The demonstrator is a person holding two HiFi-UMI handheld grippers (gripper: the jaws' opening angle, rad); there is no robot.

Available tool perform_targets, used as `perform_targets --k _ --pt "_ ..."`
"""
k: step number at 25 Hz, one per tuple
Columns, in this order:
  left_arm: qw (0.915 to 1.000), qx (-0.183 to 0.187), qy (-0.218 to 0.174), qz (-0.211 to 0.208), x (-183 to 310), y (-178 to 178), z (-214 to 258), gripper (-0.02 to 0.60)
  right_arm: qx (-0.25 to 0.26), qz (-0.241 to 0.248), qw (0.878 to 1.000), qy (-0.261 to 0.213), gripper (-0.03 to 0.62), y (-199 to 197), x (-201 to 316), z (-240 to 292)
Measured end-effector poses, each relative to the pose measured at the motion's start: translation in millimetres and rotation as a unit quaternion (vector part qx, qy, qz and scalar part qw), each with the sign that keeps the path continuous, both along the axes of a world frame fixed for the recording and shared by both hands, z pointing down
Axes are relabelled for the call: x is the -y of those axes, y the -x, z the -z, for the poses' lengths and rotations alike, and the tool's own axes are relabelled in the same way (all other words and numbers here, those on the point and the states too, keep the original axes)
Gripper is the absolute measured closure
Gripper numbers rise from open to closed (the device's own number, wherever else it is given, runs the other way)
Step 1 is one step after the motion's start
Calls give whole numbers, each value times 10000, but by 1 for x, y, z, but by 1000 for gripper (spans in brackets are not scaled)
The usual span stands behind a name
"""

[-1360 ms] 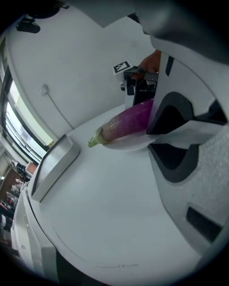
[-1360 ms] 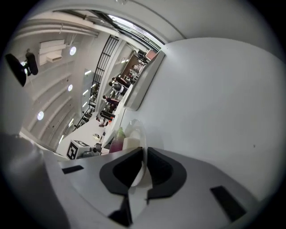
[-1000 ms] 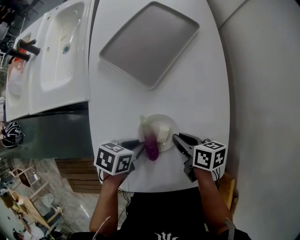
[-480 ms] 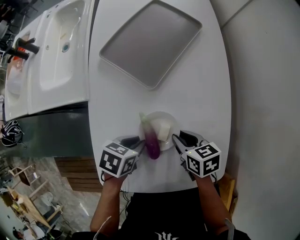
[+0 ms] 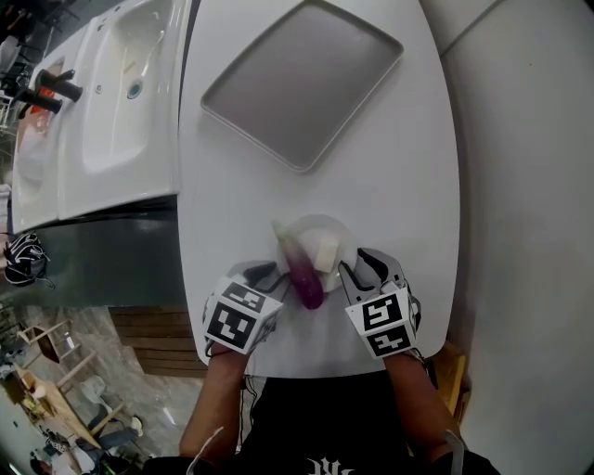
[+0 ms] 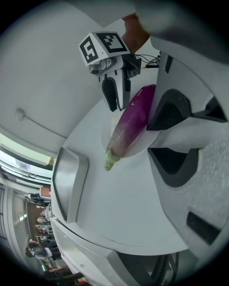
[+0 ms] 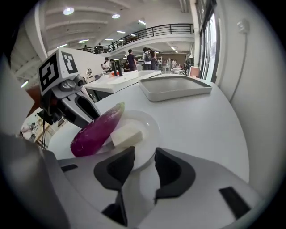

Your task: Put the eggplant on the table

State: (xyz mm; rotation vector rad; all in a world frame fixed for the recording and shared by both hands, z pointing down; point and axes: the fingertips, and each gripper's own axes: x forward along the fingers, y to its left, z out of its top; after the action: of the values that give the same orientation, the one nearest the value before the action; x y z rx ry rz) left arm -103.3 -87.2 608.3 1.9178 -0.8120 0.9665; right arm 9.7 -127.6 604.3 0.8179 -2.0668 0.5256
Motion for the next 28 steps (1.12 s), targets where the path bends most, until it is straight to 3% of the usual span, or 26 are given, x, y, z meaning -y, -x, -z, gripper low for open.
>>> perform_targets --k 4,6,8,11,15,18,21,22,25,28 --pt "9983 246 -500 -164 -1 1 -2 471 -668 672 9934 -650 465 9 -5 -1" --pt "9953 432 -801 -342 -7 -1 0 471 -937 1013 9874 -779 513 14 -19 -2" --pt "9916 597 -1025 -518 -9 -1 2 472 -1000 1138 9847 -863 559 18 -25 -2" --pt "9873 660 -1325 -582 -1 3 11 472 -690 939 9863 -1165 557 18 -15 16" --pt "9786 260 -2007 -374 2 6 41 472 -12 712 9830 -1691 559 4 -24 65" --pt "9701 64 -2385 -445 -5 7 59 472 514 721 9767 -1953 577 -5 -48 101" --pt "9554 -302 -2881 -568 -40 -3 95 506 1009 744 9682 -2165 585 -11 -96 141" --pt "9505 -550 -3005 -567 -57 -12 109 543 1281 692 9654 -2161 586 -13 -117 154" --pt "9416 -1423 -2991 -608 -113 -54 143 555 1955 473 9572 -2081 589 -22 -174 184" --pt "9327 -1708 -3045 -908 -161 -96 163 563 2052 477 9561 -2037 589 -30 -220 195"
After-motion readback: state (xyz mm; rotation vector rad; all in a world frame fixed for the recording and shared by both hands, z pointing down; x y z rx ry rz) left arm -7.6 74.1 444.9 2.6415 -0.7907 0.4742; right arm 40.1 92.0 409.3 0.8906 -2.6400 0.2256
